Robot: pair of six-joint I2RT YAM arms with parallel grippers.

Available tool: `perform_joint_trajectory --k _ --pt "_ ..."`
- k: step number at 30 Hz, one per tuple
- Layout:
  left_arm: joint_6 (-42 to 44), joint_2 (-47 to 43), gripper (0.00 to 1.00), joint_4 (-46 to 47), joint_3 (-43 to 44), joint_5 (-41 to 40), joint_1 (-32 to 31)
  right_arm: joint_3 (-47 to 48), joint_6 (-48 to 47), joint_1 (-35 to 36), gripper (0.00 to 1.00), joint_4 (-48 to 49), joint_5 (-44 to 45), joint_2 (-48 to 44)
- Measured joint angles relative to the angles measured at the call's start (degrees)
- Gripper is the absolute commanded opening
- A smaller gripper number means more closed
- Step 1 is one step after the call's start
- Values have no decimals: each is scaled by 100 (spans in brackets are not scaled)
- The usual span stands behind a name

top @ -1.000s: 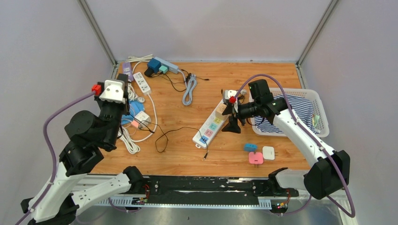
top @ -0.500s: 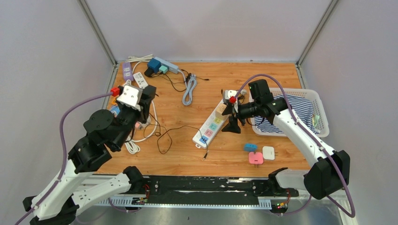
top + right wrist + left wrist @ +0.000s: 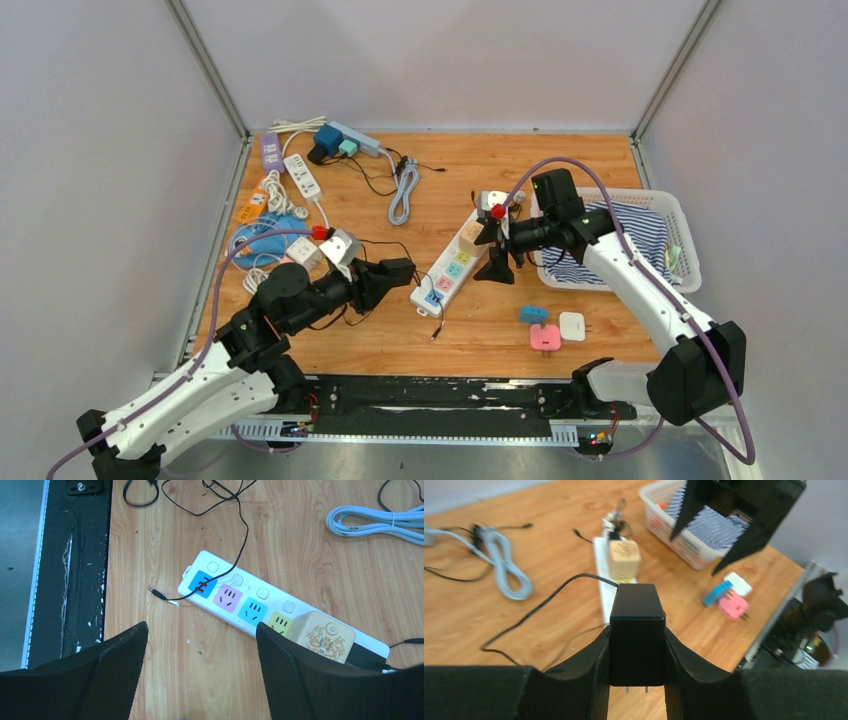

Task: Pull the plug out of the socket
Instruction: Place the plug at the center of the board.

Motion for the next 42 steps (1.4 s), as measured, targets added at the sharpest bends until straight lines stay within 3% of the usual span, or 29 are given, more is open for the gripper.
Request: perform_joint_trajectory --k 9,18,31,42 --pt "-682 105 0 662 -627 610 -22 0 -22 -2 81 0 -72 28" --pt "-883 608 0 1187 -772 798 -249 -378 -234 0 80 4 -949 341" --pt "-13 1292 0 1670 -697 1707 -387 -393 -70 433 80 79 -1276 343" --pt "245 1639 0 1797 -540 1797 -452 -393 269 898 80 216 -1130 514"
